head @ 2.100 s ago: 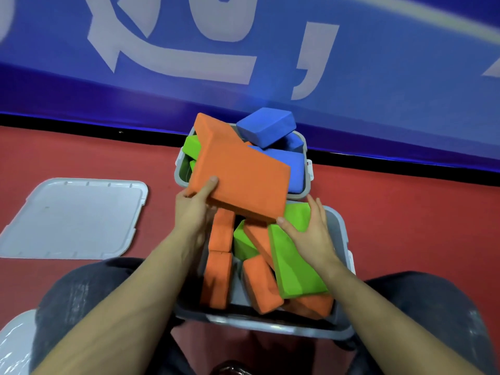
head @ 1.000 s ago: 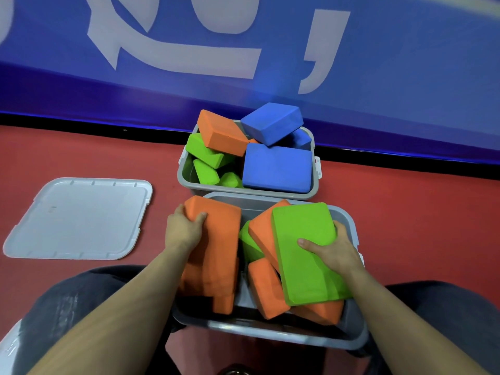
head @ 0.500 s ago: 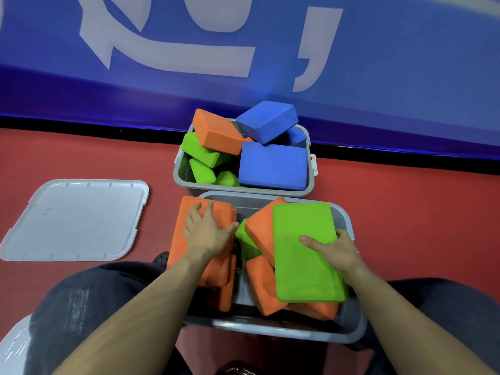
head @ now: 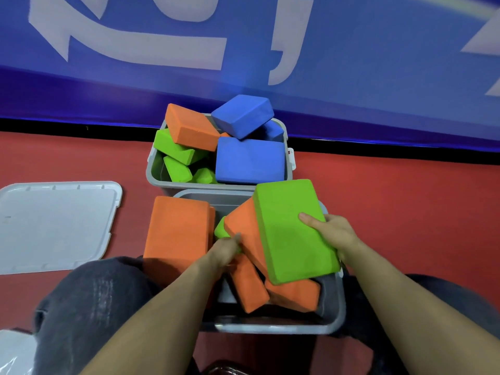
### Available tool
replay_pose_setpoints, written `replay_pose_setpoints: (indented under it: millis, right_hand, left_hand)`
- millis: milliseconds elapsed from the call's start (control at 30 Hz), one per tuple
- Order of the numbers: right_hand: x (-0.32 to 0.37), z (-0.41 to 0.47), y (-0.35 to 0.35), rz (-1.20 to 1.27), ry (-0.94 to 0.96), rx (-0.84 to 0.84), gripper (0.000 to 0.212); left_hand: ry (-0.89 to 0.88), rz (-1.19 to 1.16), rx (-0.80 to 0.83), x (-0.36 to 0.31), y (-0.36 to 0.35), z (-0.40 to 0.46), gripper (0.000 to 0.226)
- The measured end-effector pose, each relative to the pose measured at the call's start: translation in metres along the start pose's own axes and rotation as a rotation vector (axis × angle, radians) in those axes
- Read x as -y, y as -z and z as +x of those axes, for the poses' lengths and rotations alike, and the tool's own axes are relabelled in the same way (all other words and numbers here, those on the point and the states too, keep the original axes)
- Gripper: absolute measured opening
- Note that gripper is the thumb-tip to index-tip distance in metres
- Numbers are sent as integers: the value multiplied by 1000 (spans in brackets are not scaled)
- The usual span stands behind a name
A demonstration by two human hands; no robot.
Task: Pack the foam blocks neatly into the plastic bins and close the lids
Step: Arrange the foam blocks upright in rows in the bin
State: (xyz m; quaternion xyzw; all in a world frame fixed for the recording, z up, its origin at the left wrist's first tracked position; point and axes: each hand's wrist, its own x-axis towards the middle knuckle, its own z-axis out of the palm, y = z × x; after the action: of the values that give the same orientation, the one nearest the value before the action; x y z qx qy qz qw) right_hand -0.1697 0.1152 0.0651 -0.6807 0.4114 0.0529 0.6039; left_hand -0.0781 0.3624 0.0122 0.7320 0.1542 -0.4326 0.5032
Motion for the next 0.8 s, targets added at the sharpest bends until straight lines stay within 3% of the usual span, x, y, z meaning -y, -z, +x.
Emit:
replay_pose_setpoints:
  millis: [100,200,300,433,700,800]
  right_hand:
    - [9,13,-17,-75,14,112,41]
    - [7,22,-31,-132,0,194,41]
    - [8,22,-32,-153,2,216,43]
    - [2,22,-17,-205,24,139,63]
    - [-5,-1,15,-157,-13,-3,71]
    - [-8,-1,20,-119,-39,-115,74]
  left_hand:
    - [41,-171,-26,-6,1,-3,51]
    - [89,-254,41,-8,2,1,63]
    - [42,-212,65,-14,-4,2,64]
    - [-19,-97,55,-20,-14,5,92]
    - [-182,-143,242,-55,-45,-17,49]
    - [-172,-151,308,-59,-60,-16,58]
